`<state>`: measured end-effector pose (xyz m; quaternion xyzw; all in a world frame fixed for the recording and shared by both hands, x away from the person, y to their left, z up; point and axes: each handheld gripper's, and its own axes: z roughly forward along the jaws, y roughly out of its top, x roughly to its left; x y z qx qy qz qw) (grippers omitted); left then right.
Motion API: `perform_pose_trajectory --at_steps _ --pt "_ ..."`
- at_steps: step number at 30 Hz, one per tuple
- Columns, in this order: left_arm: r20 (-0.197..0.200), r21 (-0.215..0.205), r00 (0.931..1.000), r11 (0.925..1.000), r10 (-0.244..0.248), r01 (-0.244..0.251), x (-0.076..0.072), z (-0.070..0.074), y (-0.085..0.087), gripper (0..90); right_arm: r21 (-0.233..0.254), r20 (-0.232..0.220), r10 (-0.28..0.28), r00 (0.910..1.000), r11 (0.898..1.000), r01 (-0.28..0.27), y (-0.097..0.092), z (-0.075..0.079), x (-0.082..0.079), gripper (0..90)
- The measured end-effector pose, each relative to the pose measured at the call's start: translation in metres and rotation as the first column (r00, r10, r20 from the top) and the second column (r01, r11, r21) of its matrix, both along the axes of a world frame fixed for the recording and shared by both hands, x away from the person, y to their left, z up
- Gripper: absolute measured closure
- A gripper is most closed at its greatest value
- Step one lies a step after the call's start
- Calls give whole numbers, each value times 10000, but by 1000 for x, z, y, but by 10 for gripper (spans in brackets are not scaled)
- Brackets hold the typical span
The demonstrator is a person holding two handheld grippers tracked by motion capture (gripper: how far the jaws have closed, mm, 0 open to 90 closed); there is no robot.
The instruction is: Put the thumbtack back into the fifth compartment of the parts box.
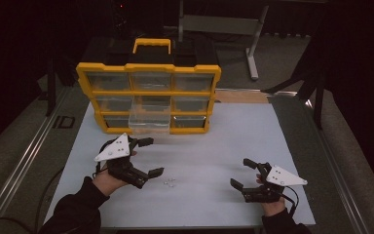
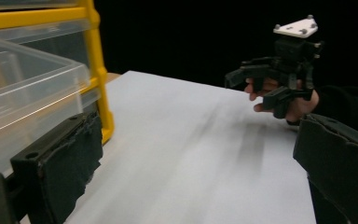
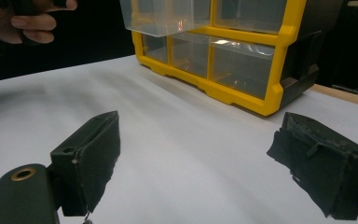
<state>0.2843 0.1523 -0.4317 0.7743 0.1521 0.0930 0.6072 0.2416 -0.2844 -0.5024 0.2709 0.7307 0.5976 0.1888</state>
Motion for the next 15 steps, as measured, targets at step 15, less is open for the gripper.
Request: perform_pose_trajectory --at_steps 15 --pt "-182 642 9964 9944 -826 836 20 -21 -24 71 -45 -12 92 10000 9999 -92 1 -1 1 133"
